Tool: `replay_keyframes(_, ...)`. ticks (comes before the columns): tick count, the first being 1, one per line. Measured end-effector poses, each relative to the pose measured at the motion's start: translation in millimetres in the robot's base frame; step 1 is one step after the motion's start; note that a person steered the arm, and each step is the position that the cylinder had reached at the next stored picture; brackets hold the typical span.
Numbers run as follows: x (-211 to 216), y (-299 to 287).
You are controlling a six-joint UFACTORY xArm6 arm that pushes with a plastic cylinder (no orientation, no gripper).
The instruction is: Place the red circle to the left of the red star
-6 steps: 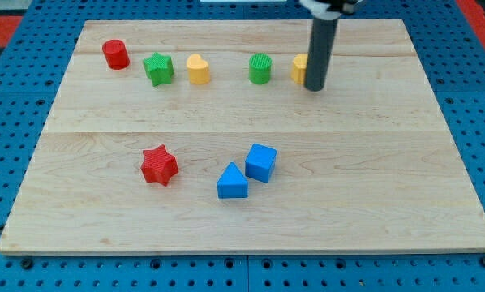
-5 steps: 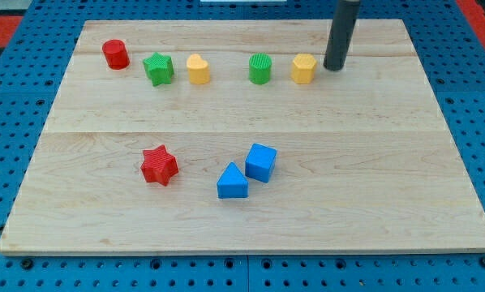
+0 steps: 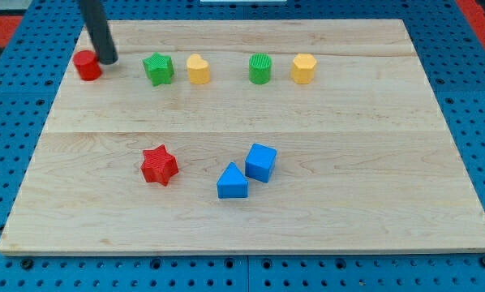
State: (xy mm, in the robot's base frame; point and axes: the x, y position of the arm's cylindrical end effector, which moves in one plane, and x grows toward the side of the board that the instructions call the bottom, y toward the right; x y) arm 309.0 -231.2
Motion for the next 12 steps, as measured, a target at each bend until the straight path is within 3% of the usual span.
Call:
replay_keyframes(2,-54,-54)
replay_keyframes(4,28,-56)
replay_keyframes(5,61,-15)
replay_keyframes(7,25,-13)
replay_keyframes(8,35,9)
replay_keyframes(10,100,65)
replay_keyframes(12,125,89)
